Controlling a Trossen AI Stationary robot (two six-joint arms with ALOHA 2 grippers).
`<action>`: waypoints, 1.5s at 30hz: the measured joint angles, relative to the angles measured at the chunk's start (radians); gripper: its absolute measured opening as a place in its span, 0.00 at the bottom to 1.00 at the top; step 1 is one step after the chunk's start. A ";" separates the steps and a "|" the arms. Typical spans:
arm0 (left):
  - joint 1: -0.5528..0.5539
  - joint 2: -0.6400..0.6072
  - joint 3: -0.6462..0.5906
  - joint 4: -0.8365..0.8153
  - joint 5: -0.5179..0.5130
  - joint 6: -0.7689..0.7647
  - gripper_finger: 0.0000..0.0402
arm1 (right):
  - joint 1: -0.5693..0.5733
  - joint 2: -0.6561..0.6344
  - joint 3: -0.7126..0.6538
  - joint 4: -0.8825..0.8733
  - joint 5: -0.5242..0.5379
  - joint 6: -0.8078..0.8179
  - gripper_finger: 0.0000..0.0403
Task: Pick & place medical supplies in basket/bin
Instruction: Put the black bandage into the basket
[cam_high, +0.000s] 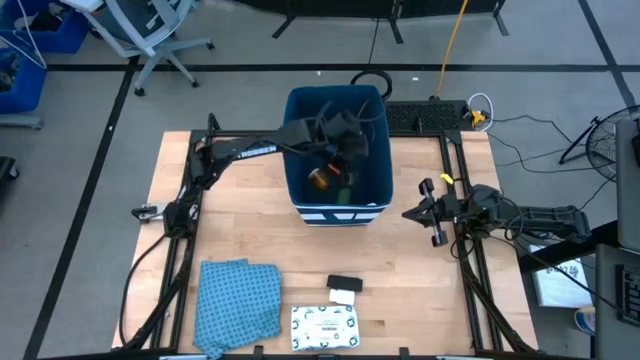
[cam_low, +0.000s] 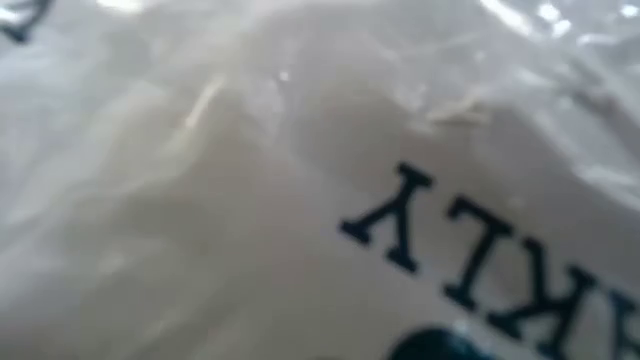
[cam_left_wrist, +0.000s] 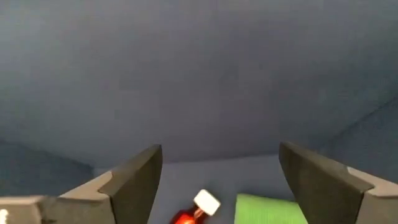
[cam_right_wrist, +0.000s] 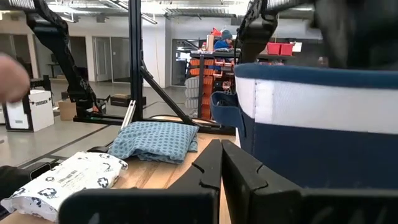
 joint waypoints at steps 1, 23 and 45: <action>-0.005 0.000 0.052 -0.052 -0.015 0.004 0.81 | 0.000 0.000 0.000 -0.005 0.000 0.004 0.00; -0.088 -0.767 -0.394 -0.180 -0.210 -0.134 0.04 | 0.002 0.010 0.000 0.008 -0.003 0.046 0.00; -0.151 -1.675 -1.747 0.882 0.078 -0.328 0.00 | 0.002 0.011 0.000 0.003 -0.004 0.038 0.00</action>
